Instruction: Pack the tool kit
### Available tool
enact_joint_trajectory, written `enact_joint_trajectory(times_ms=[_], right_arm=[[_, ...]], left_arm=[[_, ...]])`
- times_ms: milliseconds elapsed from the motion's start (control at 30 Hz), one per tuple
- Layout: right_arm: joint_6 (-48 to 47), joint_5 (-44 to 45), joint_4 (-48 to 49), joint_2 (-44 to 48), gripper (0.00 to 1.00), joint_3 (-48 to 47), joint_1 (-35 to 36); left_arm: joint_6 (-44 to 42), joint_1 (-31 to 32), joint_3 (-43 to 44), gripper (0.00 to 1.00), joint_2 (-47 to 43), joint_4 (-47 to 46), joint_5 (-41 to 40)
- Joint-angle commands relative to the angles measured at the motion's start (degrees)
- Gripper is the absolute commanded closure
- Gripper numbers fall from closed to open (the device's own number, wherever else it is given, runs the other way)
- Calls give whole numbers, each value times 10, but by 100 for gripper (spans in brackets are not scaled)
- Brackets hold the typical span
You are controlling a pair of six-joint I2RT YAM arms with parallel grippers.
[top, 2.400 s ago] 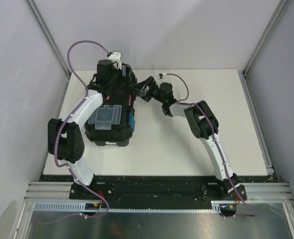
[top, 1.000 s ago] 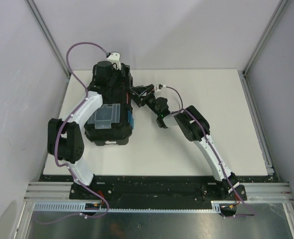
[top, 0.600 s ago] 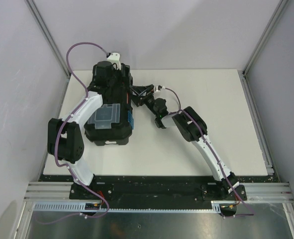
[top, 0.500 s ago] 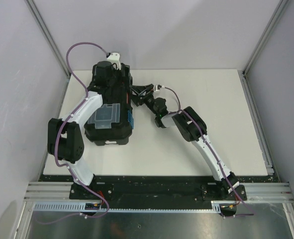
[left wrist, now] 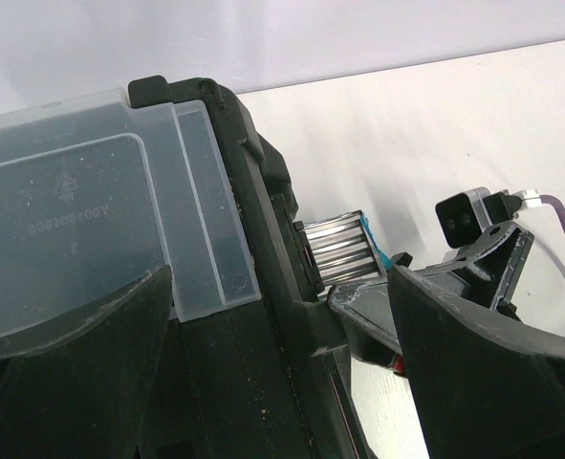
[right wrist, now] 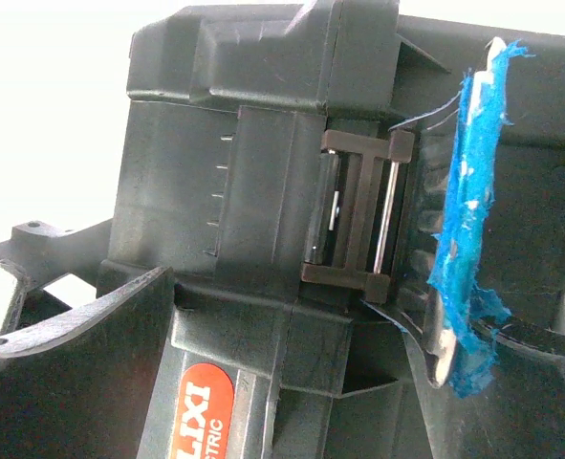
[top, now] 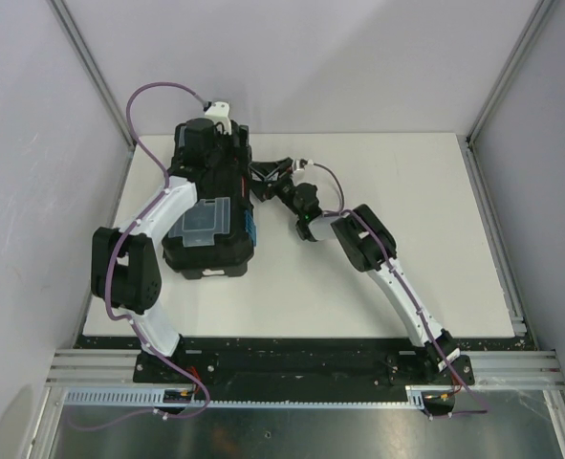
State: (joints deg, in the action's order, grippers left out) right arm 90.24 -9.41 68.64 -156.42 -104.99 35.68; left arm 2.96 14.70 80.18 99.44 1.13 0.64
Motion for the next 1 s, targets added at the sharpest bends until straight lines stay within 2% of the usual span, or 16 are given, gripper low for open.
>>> enact_joint_trajectory(times_ms=[0,400,600,833,900,967], right_arm=[[6,33,49,14,1,-56,4],[-89,-81,-113,32,1,-101,-2],[-153,-99,-122,69,23,-74,-2],[-238,-109,-139,127,51,-37,0],[-268,-116,-168,145,54,-36,2],[-304,-119,-212,164,52,-43,6]], left_arm=[[34,11,-40,5,27,117,52],[18,28,-55,19,38,117,103],[6,40,-61,31,41,116,134],[5,52,-60,33,43,116,140],[5,53,-60,33,44,116,138],[6,55,-58,33,45,116,135]])
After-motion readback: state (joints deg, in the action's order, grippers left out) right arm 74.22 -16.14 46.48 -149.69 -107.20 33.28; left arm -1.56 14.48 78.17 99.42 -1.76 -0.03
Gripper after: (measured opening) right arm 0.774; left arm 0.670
